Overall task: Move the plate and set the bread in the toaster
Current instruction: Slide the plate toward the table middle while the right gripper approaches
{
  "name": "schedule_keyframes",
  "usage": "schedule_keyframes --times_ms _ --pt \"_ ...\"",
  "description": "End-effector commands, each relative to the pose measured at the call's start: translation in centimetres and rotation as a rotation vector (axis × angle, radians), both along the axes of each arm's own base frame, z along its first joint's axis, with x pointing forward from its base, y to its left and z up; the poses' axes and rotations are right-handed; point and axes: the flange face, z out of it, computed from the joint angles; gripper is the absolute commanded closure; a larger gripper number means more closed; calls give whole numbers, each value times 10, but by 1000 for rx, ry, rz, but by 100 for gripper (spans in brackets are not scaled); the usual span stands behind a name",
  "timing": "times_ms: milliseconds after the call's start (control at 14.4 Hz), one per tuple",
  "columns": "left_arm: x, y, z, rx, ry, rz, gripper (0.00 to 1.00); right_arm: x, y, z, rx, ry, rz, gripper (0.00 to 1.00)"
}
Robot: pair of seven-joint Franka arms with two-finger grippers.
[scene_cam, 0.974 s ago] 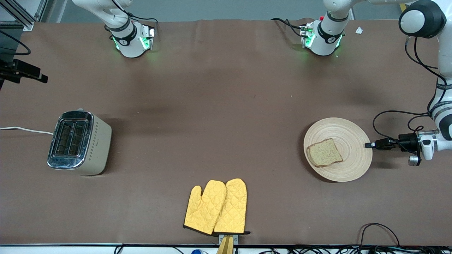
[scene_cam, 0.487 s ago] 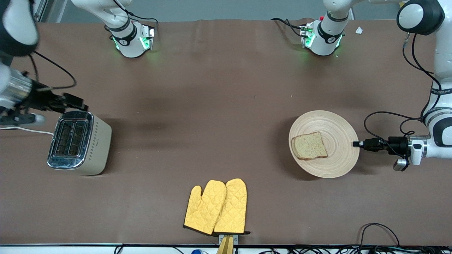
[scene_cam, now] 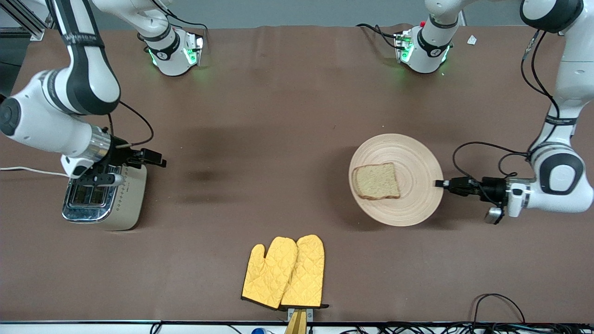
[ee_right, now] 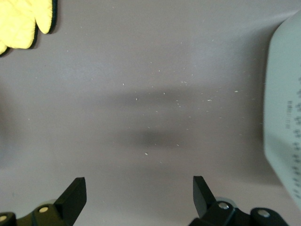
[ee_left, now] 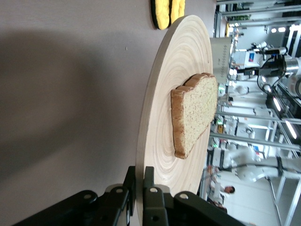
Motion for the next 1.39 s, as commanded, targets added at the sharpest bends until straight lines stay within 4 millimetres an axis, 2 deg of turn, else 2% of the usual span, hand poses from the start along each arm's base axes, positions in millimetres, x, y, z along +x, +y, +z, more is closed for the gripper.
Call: schedule_keyframes --times_ms 0,139,348,487,557,696,766,974,1183,1322 --pt "-22 -46 7 -43 23 14 100 8 15 -30 8 -13 -23 0" --pt "-23 -91 2 -40 23 -45 100 12 42 -50 -5 -31 -28 0" --pt "-30 -146 -11 -13 21 -96 100 7 101 -58 -5 -35 -61 0" --pt "-36 -186 -34 -21 36 -59 100 6 125 -69 -4 -80 -64 0" --pt "-39 -203 -38 -26 38 -33 100 4 136 -72 -2 -82 -58 0" --pt "-44 -240 -45 -3 26 -18 100 3 141 -75 -4 -75 -74 0" --pt "-46 -253 -53 4 31 7 100 -1 151 -75 -4 -60 -100 0" --pt "-55 -288 -60 -4 51 48 100 -2 158 -75 -5 -58 -118 2" --pt "-62 -301 -72 6 74 36 99 -4 161 -78 -7 -47 -126 4" --pt "-64 -301 -77 12 78 30 96 -11 171 -82 -13 -29 -134 11"
